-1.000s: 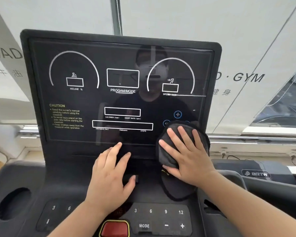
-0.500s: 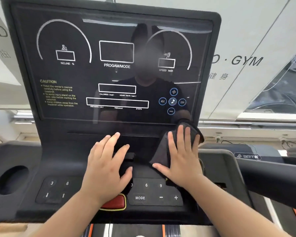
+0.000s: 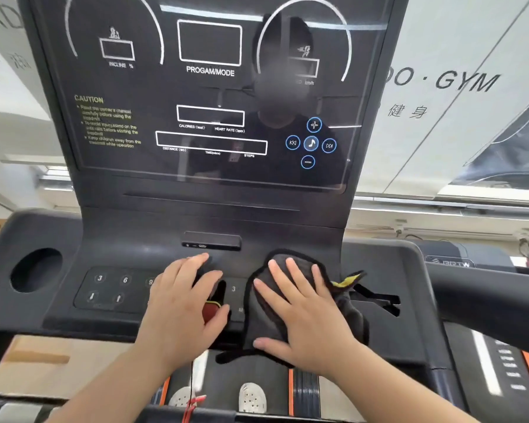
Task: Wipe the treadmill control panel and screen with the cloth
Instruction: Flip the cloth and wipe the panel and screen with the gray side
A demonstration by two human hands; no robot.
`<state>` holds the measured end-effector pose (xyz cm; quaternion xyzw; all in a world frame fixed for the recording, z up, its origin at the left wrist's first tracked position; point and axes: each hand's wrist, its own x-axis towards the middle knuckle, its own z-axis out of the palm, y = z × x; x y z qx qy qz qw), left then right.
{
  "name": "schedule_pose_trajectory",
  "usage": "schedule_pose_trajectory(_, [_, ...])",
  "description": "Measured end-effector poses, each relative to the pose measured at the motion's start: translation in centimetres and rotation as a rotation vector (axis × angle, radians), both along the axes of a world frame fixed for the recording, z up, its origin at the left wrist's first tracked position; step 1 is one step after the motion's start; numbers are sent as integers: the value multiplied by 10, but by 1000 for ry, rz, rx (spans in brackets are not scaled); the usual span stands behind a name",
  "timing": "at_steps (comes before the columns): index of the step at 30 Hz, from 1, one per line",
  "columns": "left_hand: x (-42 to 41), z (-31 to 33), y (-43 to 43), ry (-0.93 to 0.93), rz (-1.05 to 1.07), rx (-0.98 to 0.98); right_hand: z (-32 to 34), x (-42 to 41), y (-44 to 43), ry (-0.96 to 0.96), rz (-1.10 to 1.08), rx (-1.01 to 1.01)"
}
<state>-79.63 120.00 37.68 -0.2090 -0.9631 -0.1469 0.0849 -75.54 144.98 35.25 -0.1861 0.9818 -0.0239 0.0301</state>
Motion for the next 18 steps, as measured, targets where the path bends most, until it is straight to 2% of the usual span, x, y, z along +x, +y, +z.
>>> schedule_pose_trajectory(4, [5, -1, 8, -23, -28, 0, 11, -12, 38, -71, -225, 0])
schedule_pose_trajectory(8, [8, 1, 24, -24, -79, 14, 9, -13, -7, -69, -365, -17])
schedule_pose_trajectory(12, [8, 1, 35, -65, -155, -7, 1, -4, -50, -28, -305, -66])
schedule_pose_trajectory(18, [12, -1, 52, -129, -227, -63, 16, 29, -2, -53, -78, -21])
